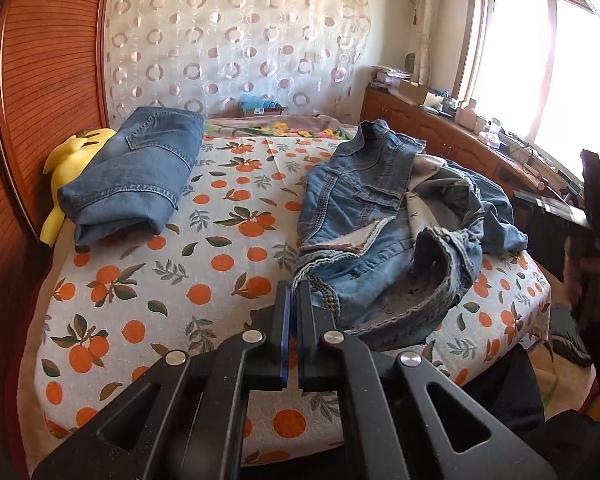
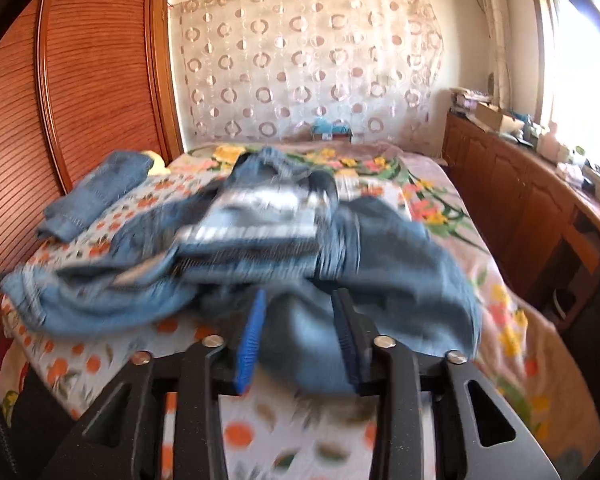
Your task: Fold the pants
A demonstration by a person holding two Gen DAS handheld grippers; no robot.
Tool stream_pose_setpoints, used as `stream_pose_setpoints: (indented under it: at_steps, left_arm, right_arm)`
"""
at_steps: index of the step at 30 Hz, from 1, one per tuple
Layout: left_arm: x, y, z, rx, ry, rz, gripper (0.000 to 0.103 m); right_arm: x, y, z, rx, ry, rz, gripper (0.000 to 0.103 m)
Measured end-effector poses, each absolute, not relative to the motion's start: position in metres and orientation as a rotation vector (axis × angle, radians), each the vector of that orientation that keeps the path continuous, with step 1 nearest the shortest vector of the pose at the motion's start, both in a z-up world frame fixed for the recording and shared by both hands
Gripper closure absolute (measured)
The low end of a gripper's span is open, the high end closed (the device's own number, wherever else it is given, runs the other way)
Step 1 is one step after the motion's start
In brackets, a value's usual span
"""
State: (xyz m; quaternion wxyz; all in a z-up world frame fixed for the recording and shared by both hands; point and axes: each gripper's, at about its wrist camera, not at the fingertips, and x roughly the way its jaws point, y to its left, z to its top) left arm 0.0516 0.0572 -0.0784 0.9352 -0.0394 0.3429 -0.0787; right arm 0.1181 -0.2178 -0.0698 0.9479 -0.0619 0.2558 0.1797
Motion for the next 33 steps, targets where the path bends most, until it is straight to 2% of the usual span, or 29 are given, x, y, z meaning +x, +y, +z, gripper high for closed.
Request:
stream_pose_setpoints:
  at_steps: [2,4,16,25,26,27,28,30,33]
  left_arm:
    - [0.055,0.058,-0.08,-0.069,0.708,-0.163,0.1]
    - [0.059,0.059,-0.08,-0.058,0.713,-0.162,0.1]
    - [0.087,0.066,-0.074,-0.066,0.724,-0.161,0.1]
    - [0.097,0.071,-0.079,-0.088,0.75,-0.158,0.1]
    - [0.097,0.071,-0.08,-0.088,0.751,-0.158,0.1]
    - [0.097,0.07,-0.08,-0.088,0.751,-0.159,0.1]
    - [0.097,0.07,-0.08,-0.088,0.751,-0.16,0.1]
    - [0.096,0.07,-0.078,-0.087,0.75,-0.166,0.1]
    - [0.095,0.066,-0.07,-0.083,0.729,-0.187,0.1]
  right_arm:
    - [0.139,-0.215,-0.064,-0.149,0.503,0.37,0.052]
    - [0.163,-0.207,-0.061,-0.202,0.498,0.372,0.05]
    - [0.318,-0.157,-0.061,-0.37,0.702,0.426,0.05]
    - [0.363,-0.135,-0.064,-0.394,0.794,0.548,0.05]
    - [0.365,-0.135,-0.061,-0.382,0.792,0.556,0.056]
    - [0.367,-0.137,-0.059,-0.36,0.786,0.568,0.068]
    - [0.371,-0.143,-0.057,-0.342,0.782,0.578,0.09]
    - [0.367,-0.154,-0.048,-0.305,0.749,0.577,0.095]
    - [0.342,-0.176,-0.034,-0.262,0.675,0.573,0.098]
